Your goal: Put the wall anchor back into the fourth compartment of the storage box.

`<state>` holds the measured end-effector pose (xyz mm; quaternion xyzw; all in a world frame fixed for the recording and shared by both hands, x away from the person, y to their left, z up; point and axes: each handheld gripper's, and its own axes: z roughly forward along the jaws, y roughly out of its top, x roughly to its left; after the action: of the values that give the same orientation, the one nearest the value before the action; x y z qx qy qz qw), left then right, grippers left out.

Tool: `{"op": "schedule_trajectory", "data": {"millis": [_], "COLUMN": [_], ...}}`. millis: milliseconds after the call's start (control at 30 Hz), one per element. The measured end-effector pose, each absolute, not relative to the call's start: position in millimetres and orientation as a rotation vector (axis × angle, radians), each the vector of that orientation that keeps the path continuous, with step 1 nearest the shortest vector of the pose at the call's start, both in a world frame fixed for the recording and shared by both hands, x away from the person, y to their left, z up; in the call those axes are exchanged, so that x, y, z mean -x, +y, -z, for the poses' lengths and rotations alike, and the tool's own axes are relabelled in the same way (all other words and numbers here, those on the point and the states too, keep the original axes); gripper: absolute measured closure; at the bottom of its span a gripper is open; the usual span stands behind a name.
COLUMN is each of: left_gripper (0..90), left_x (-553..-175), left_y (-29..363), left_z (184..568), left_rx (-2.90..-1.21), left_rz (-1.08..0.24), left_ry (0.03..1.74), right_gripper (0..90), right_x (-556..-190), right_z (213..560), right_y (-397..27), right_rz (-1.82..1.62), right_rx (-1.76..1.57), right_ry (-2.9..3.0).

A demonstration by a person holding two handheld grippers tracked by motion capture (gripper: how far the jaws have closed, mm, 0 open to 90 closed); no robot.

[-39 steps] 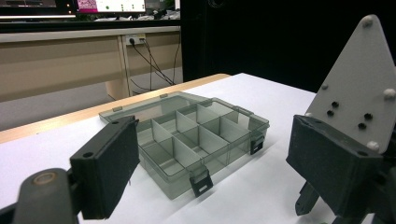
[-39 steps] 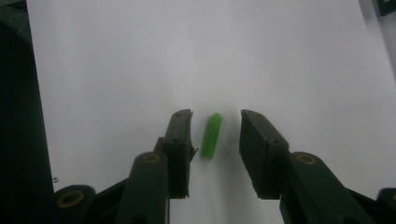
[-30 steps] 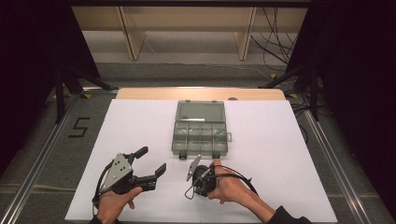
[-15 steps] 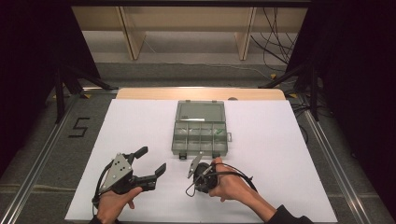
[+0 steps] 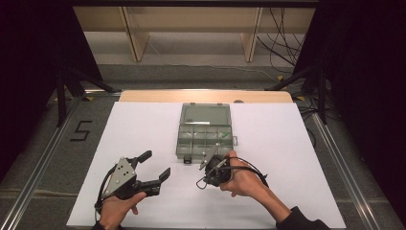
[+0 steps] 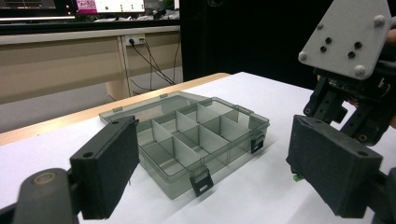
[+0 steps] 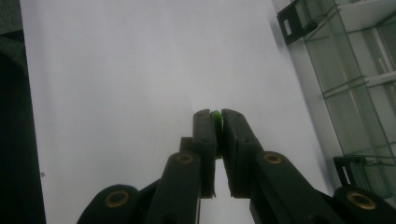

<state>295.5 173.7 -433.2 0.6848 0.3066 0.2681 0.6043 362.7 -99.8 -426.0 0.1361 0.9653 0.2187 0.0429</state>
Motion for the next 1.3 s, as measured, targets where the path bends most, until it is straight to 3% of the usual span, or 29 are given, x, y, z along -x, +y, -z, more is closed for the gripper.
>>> {"op": "schedule_trajectory", "data": {"millis": [1300], "left_gripper": [16.1], "left_x": [-295.6], "left_y": [174.0], "left_z": [433.1], "left_rx": [-1.582], "left_rz": [-0.623], "left_ry": [0.709], "right_gripper": [84.1], "right_x": [-410.4], "right_z": [391.6], "right_y": [-130.9], "right_rz": [-0.779], "right_rx": [-0.539], "right_ry": [2.794]}}
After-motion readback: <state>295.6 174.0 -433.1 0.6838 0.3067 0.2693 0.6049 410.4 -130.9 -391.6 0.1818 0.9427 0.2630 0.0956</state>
